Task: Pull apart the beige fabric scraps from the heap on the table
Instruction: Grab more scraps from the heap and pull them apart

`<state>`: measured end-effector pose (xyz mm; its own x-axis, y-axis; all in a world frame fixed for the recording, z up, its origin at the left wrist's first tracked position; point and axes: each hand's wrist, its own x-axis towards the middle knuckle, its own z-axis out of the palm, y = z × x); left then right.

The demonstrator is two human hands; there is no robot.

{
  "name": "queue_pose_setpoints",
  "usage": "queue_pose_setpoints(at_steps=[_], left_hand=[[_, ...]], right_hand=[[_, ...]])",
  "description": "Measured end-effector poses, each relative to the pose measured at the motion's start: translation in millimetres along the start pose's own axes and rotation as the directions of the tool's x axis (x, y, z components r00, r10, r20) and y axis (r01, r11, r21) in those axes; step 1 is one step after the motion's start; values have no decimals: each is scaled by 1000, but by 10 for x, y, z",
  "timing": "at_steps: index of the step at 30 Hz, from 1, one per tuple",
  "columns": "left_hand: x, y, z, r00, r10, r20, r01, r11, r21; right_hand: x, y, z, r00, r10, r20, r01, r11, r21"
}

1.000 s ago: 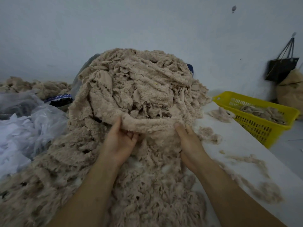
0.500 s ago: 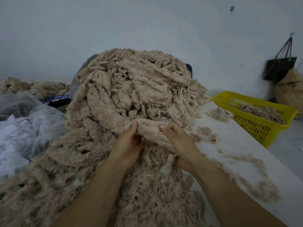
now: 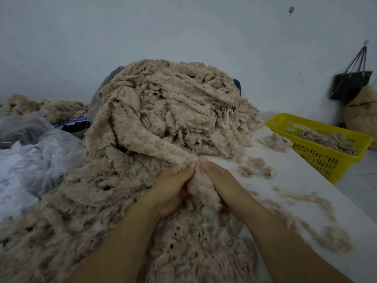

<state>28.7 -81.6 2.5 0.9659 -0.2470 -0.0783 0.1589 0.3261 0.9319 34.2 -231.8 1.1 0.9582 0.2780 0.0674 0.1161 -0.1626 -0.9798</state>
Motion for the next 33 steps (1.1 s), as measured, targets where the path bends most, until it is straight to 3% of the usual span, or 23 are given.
queue_pose_setpoints(at_steps=[8,11,14,16,19,22,25,30,33], left_hand=[[-38,-49,2,997,11,76,-46,877,478],[-12,-37,-21,999,10,46,-32,858,513],[10,-19,-40,999,42,12,-43,879,475],[43,-4,-75,992,90,-84,-57,938,342],[114,48,-174,977,31,-211,-38,999,-30],[95,151,-273,979,2,-203,-71,940,-333],[80,229,-415,965,32,-261,-182,798,-575],[73,313,-609,913,10,-408,-319,643,-696],[62,333,-654,904,7,-428,-345,604,-718]], right_hand=[[49,26,75,977,-207,-44,193,956,-220],[54,-7,83,950,-284,-132,235,925,-300],[40,-29,67,954,-270,-129,217,920,-326],[29,-34,69,961,-254,-113,201,916,-347],[6,-38,97,969,-245,-31,218,907,-361],[-13,-41,103,966,-254,52,254,891,-377],[-41,-48,86,963,-247,110,270,872,-409],[25,-12,-62,963,-261,-63,205,867,-454],[86,44,-155,951,-265,-158,153,850,-504]])
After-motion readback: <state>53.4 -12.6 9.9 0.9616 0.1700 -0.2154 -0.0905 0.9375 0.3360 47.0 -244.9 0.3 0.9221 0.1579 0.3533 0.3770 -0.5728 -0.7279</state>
